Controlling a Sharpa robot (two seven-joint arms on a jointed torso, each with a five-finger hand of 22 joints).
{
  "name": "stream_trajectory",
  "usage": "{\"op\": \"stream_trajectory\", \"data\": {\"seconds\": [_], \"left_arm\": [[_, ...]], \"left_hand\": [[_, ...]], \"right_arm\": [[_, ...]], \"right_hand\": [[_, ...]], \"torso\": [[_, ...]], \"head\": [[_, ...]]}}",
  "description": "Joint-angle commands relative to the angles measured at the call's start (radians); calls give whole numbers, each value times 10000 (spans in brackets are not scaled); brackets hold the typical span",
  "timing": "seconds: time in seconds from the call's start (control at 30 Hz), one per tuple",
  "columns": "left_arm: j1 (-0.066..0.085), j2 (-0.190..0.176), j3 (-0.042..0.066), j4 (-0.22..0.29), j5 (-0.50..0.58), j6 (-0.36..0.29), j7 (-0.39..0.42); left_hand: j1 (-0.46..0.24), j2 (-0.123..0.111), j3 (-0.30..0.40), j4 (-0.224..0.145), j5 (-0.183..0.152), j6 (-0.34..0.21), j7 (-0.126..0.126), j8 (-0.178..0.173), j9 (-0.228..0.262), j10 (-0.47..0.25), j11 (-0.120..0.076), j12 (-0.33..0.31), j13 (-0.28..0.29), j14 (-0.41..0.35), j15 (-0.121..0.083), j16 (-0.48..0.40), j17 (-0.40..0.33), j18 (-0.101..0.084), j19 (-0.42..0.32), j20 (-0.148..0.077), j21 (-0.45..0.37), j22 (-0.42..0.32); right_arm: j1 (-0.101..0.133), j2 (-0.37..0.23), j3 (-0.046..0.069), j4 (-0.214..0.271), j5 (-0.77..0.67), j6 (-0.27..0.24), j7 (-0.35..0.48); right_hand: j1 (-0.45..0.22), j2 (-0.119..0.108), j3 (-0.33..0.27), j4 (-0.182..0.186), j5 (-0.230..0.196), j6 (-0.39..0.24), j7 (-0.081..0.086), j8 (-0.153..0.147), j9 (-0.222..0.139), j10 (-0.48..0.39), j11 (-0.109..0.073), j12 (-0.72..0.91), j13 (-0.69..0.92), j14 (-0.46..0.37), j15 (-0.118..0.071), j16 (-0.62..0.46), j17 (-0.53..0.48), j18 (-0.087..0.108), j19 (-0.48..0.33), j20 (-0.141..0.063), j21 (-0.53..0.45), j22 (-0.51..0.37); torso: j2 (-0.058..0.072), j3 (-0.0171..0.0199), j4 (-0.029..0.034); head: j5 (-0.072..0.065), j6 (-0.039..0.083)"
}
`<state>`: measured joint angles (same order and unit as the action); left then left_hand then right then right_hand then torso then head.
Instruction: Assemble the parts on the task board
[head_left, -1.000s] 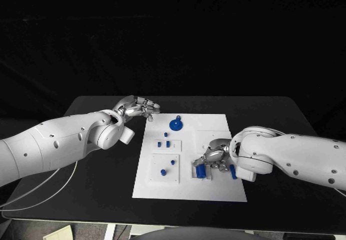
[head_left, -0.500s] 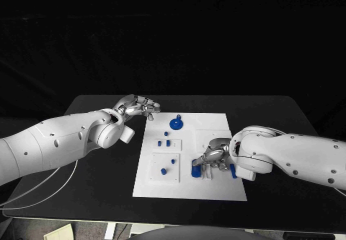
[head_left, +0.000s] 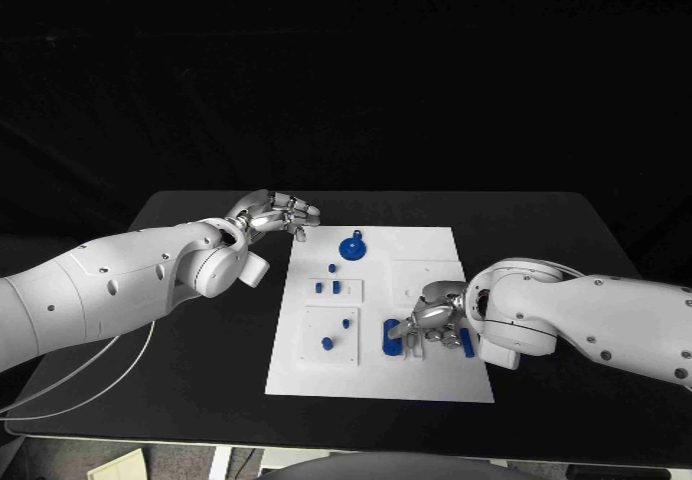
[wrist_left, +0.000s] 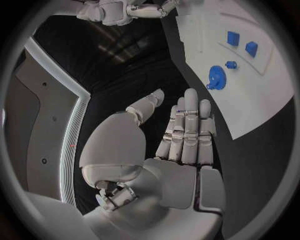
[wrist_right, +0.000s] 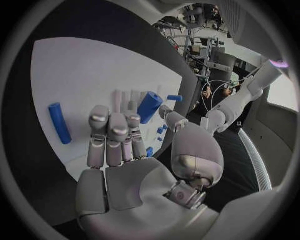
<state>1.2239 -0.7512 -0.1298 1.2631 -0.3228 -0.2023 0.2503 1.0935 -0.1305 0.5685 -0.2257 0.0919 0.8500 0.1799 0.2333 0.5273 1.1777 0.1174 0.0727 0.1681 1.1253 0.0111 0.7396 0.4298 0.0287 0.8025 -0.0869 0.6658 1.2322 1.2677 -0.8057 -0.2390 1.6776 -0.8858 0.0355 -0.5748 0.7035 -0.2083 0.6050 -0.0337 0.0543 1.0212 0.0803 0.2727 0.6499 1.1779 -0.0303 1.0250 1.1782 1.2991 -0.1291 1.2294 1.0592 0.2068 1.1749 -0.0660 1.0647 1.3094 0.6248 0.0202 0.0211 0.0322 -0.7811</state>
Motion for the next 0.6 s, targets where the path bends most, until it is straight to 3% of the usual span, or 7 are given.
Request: {"op": "stream_trajectory", "data": {"seconds": [0.03,0.27,0.6], "left_arm": [[5,8,9,5,62,121,61],[5,21,8,-4,62,74,63],[5,-2,7,10,62,109,51]], "left_hand": [[-70,58,-21,39,30,-40,-16,67,-17,-26,12,-3,-17,65,-7,-57,19,75,68,-10,-50,16],[-68,50,-22,37,32,-46,-15,67,-19,-34,14,-7,-21,66,-6,-65,29,76,67,-11,-55,20],[-64,48,-20,35,33,-50,-13,67,-21,-40,15,-10,-24,67,-5,-72,38,77,69,-11,-58,24]], "right_arm": [[-10,-180,2,253,-218,-41,585],[1,-523,7,594,-1010,22,799],[0,-529,7,682,-1133,439,788]], "right_hand": [[12,-116,-107,-75,-49,-42,12,56,13,11,0,-51,21,8,-76,-65,12,550,-34,-56,30,82],[138,-313,-273,-234,-46,-10,-3,58,45,33,-16,-51,36,13,-91,-79,20,550,-30,-83,16,65],[626,-222,-294,-554,-40,21,-11,47,80,75,-24,-61,49,34,-98,-84,37,550,4,-102,20,53]], "torso": [[-1,7,-2],[-11,3,-10],[0,3,1]], "head": [[-1,39],[-12,76],[-10,108]]}}
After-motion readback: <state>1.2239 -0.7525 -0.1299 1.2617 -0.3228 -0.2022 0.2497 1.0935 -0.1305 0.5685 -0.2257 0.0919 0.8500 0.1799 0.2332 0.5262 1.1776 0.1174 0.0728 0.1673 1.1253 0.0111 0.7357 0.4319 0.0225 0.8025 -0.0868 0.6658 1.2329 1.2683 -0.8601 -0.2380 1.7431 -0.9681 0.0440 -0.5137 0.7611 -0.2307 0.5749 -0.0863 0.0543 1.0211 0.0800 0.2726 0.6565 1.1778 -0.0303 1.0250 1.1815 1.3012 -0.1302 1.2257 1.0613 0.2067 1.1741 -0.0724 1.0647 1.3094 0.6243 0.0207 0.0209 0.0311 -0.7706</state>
